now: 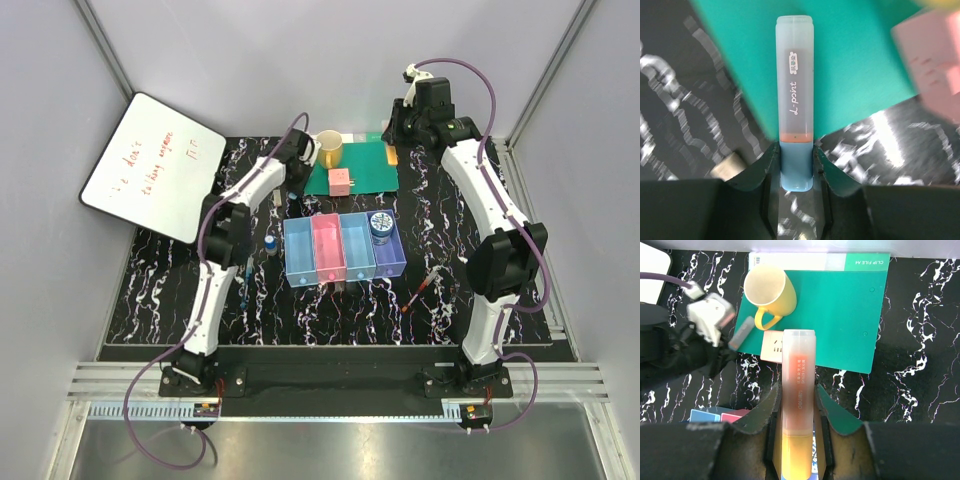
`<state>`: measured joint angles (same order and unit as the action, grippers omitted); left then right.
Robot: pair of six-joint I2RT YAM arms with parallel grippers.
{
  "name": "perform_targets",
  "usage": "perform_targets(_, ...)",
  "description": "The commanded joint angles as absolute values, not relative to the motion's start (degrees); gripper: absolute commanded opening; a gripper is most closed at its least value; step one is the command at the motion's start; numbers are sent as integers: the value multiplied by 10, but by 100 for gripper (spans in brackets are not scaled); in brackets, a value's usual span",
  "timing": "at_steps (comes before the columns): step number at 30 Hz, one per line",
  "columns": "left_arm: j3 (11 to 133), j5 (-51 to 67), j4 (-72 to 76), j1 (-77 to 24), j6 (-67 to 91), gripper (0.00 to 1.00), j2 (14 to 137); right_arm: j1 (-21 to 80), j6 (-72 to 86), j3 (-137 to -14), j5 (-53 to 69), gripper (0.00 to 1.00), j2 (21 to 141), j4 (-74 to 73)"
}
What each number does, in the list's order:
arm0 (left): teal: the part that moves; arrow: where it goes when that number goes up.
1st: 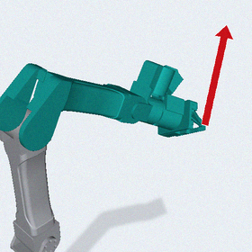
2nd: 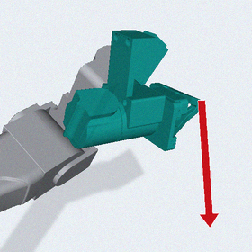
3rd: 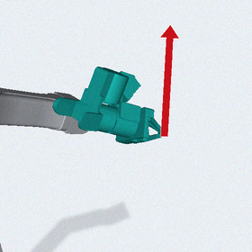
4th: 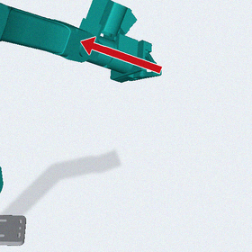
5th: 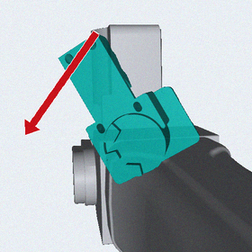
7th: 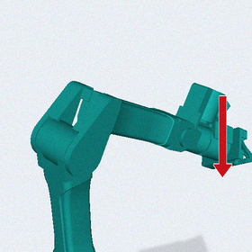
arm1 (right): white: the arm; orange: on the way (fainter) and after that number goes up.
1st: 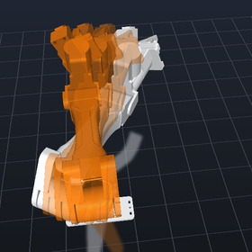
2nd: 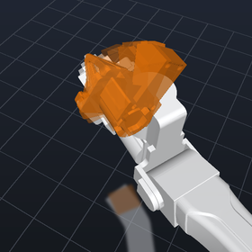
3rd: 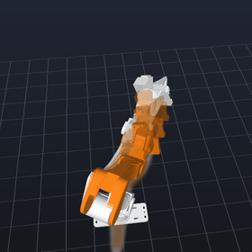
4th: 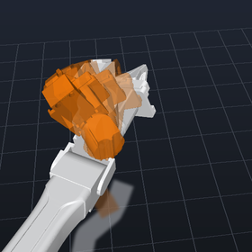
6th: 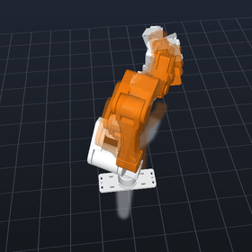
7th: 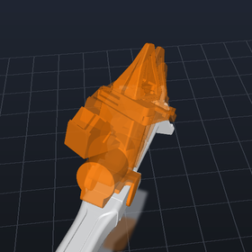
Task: Sort the stationery into containers
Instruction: Pick up the stationery from the center of the board.
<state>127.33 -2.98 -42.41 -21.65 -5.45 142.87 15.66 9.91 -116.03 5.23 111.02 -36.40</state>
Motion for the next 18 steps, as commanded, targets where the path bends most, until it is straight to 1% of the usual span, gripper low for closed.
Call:
perform_targets(1,1238,-37,-417,-194,-29,0,1318,162,95,-1164,56,0,1078,-362)
perform_targets(6,1167,23,-425,-191,-14,0,1222,163,105,-1139,73,0,1077,-366)
perform_targets(11,1132,109,-446,-191,-2,0,1137,176,106,-1100,115,0,1072,-364)
perform_targets(18,1093,170,-469,-191,29,0,1041,235,127,-1050,141,0,1068,-358)
